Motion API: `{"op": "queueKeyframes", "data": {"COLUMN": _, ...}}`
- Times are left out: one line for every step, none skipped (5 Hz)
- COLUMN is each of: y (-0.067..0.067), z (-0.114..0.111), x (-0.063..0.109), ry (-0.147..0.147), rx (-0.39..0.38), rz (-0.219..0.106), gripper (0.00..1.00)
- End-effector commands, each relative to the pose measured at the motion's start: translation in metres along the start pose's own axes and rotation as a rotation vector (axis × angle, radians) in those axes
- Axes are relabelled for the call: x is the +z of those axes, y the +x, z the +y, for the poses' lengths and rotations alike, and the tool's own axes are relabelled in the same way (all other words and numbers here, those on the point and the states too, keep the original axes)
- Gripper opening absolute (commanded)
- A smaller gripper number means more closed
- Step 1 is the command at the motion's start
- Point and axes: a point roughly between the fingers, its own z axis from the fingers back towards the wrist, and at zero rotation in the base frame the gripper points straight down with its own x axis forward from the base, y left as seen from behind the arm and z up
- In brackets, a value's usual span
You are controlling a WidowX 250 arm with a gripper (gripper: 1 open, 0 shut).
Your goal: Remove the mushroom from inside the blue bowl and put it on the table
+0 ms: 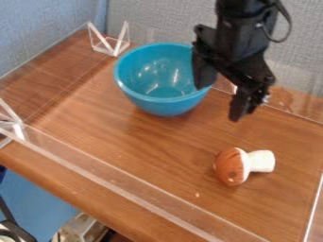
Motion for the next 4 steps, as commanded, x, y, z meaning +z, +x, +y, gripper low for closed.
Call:
{"op": "queueKeyframes", "data": {"y": 0.0, "z": 0.025, "x": 0.014, "ry": 0.018, "rx": -0.015, "rz": -0.056, "gripper": 1.0}}
{"op": "queueKeyframes", "data": {"y": 0.002, "z": 0.033, "x": 0.006, "ry": 0.008, "rx": -0.067, "rz": -0.057, "gripper": 1.0}}
{"op": "queueKeyframes", "data": {"y": 0.005, "z": 0.045, "x": -0.003, "ry": 0.0, "rx": -0.096, "rz": -0.052, "gripper": 1.0}}
{"op": "queueKeyframes", "data": {"y": 0.001, "z": 0.054, "x": -0.023, "ry": -0.003, "rx": -0.095, "rz": -0.044, "gripper": 1.0}}
